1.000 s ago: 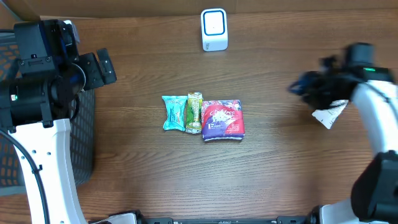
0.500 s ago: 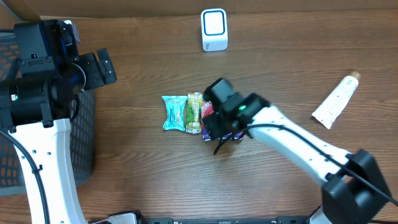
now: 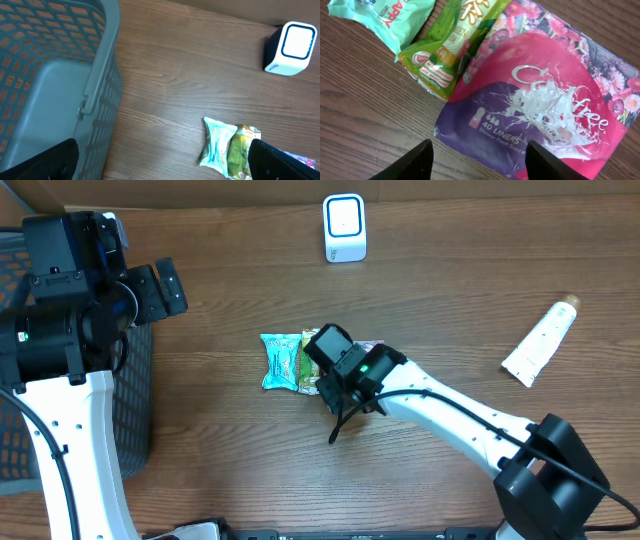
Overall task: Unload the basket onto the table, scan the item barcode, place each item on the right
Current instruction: 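Lower the right gripper onto the purple pack and grasp it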
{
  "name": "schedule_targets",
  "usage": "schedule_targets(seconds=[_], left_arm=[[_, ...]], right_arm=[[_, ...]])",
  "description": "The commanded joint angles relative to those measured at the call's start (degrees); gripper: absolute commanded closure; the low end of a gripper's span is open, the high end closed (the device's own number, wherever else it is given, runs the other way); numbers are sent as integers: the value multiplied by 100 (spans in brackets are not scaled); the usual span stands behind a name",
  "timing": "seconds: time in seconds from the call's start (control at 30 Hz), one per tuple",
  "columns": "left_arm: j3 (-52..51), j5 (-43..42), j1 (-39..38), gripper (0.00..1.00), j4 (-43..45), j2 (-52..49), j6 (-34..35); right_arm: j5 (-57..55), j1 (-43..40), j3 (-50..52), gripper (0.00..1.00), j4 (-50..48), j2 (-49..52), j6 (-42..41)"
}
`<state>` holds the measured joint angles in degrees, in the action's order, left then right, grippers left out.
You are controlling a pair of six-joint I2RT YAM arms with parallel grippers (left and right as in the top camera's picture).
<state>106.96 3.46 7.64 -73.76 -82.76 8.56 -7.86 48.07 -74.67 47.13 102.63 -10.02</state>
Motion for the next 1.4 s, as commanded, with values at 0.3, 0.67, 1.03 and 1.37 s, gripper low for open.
schedule_targets(seconds=[0.3, 0.67, 1.03, 1.37], left_arm=[[13, -31, 17, 0, 7, -7, -109], [13, -31, 17, 0, 7, -7, -109], [13, -31, 17, 0, 7, -7, -109], [13, -33, 17, 0, 7, -7, -109]], right_arm=[[-415, 144, 9, 39, -37, 81, 269], [-638, 297, 9, 39, -33, 197, 306], [-1034, 509, 9, 36, -13, 522, 459], [-1401, 555, 9, 31, -44, 949, 581]])
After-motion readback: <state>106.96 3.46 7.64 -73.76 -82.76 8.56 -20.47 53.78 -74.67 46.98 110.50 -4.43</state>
